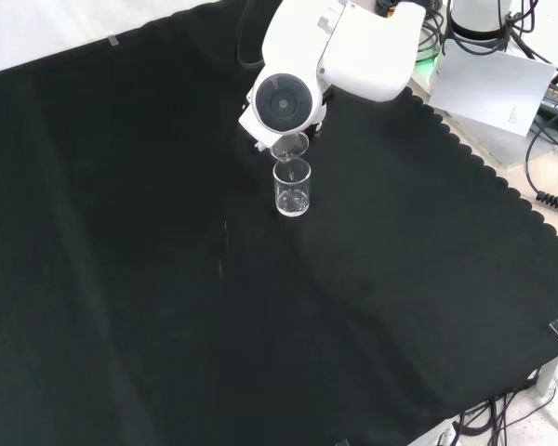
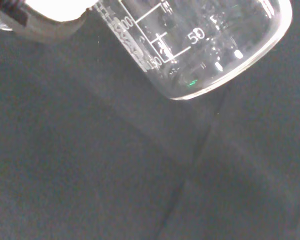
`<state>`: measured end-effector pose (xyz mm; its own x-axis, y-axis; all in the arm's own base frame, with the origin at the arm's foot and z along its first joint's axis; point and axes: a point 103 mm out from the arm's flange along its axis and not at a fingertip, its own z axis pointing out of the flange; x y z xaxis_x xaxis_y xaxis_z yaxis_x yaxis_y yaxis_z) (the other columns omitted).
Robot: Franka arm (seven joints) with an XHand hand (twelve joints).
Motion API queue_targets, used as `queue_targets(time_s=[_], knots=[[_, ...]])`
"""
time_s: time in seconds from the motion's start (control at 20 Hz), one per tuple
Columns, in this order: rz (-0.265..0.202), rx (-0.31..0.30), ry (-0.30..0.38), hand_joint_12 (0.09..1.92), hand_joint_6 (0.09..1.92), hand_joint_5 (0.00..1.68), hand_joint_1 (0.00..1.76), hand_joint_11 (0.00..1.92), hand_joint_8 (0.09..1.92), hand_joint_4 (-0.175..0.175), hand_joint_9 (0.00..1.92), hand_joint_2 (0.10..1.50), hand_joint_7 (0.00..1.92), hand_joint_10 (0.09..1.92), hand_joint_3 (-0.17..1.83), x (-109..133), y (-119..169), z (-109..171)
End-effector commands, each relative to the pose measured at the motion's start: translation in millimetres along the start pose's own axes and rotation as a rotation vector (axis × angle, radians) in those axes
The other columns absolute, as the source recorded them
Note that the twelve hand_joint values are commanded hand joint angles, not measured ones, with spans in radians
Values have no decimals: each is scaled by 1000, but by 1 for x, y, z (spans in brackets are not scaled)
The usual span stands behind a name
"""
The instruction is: Pour the water from the handheld beaker into the one on the table.
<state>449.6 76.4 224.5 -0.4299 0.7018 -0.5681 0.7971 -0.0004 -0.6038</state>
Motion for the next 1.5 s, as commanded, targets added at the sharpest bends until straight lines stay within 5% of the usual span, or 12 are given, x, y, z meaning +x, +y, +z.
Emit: queue_targets(time_s=[0.05,0.85,1.5], knots=[[-4,-9,5,917,838,1073,1287,1346,641,-103,1513,1097,1317,896,-175,1,0,-1],[-1,-37,37,915,838,1073,1287,1347,641,-102,1514,1097,1317,896,-175,0,-3,3],[25,-207,187,912,840,1072,1287,1348,640,-103,1516,1097,1317,894,-175,-12,-14,19]])
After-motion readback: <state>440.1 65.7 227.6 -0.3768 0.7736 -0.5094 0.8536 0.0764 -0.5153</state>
